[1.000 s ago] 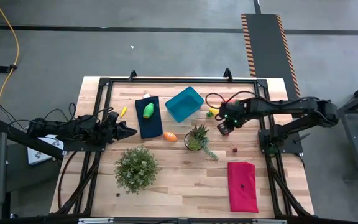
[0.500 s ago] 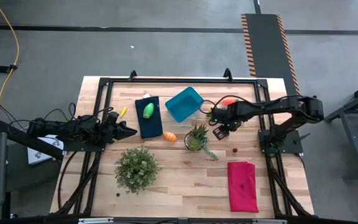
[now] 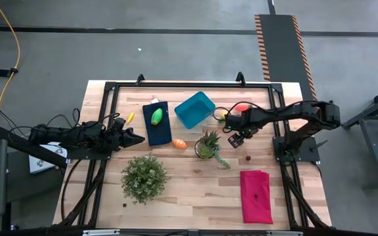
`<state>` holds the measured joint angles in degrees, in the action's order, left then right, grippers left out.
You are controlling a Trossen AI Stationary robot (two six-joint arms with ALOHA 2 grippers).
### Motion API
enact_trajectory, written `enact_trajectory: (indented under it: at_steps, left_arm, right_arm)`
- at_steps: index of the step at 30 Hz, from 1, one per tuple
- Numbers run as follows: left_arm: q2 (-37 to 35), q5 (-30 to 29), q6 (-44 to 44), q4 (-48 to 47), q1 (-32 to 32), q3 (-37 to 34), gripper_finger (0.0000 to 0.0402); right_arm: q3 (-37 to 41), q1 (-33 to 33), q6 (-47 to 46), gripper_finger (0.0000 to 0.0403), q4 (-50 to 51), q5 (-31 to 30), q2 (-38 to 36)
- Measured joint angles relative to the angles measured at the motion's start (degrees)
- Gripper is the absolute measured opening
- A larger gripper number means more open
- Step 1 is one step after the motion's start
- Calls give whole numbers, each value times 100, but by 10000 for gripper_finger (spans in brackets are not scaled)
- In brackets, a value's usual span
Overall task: Pick and placing Produce into tupperware
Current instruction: Put the red strawberry into the blue bin
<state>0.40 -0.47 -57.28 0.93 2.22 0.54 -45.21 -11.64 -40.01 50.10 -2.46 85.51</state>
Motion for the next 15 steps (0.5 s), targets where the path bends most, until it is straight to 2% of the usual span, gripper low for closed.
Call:
enact_trajectory:
  at_steps: [7,15]
  left_arm:
    - [0,0,-2,-2,2,0,131]
    - [0,-2,-4,-2,2,0,131]
  right_arm:
    - [40,3,62,252,-403,162,-73]
    - [40,-93,293,252,-412,144,-73]
